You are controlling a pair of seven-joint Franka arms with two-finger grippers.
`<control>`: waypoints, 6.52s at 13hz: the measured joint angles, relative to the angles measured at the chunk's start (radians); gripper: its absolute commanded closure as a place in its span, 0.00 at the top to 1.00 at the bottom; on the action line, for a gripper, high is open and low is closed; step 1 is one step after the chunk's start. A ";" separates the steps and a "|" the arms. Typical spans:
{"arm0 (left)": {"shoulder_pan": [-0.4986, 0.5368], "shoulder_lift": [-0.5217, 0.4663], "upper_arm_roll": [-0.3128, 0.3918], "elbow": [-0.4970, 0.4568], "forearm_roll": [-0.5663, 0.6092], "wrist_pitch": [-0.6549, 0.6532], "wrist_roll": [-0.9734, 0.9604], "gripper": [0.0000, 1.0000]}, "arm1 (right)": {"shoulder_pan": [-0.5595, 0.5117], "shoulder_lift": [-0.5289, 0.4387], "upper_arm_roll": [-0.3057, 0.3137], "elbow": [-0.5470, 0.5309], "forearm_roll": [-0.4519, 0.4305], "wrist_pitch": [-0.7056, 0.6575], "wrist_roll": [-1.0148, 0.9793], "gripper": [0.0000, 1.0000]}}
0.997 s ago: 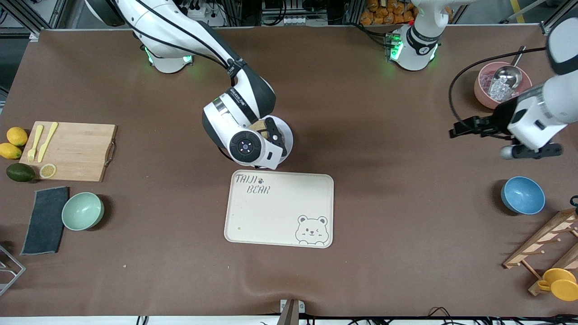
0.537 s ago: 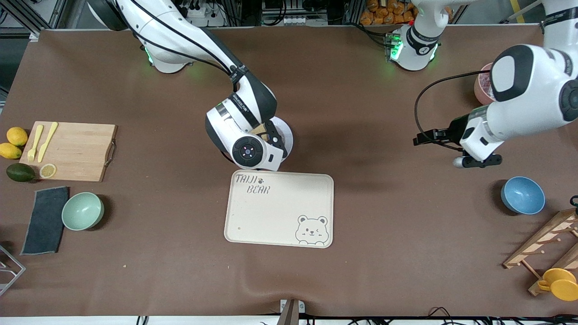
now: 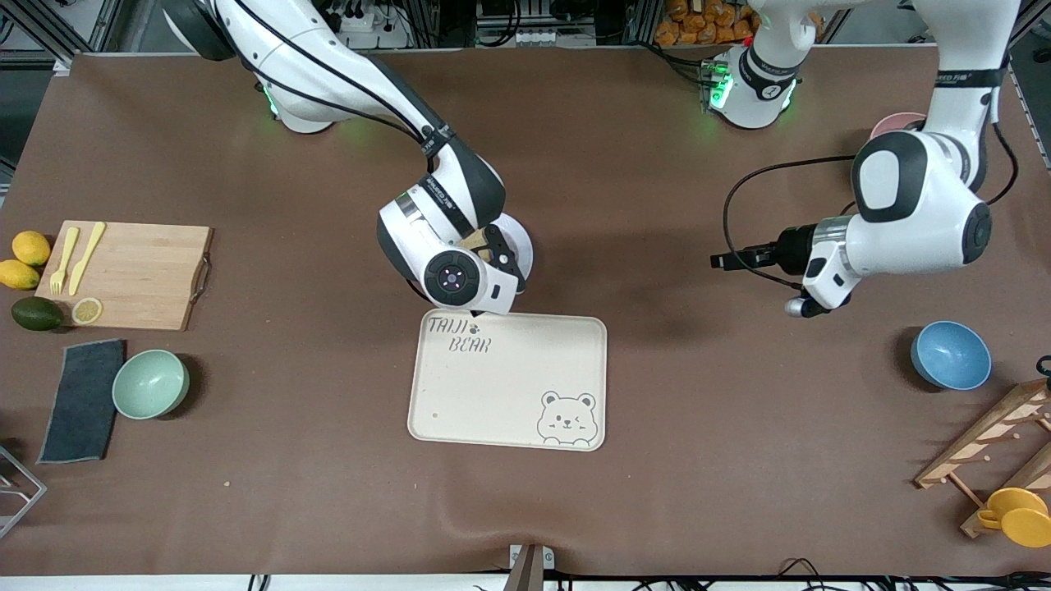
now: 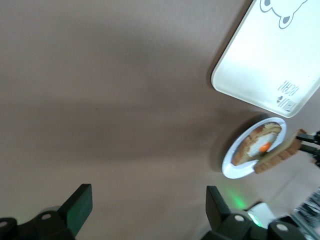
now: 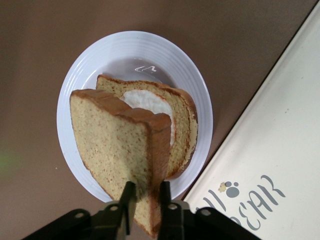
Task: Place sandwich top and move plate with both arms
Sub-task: 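Lower the bread onto the egg slice while the left gripper approaches, then open the right gripper and withdraw while the left gripper reaches the plate, then grasp the plate rim with the left gripper while the right gripper retracts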
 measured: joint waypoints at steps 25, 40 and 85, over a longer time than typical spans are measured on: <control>-0.199 0.290 -0.041 -0.193 -0.914 0.237 0.802 1.00 | -0.487 -0.148 -0.071 -0.029 -0.093 -0.005 0.097 1.00; -0.225 0.503 -0.160 -0.032 -1.164 0.201 1.217 1.00 | -0.600 -0.658 -0.068 -0.340 -0.093 0.037 1.092 1.00; -0.361 0.629 -0.147 0.117 -1.236 0.229 1.507 0.00 | -0.610 -0.759 -0.133 -0.193 -0.064 -0.290 1.371 1.00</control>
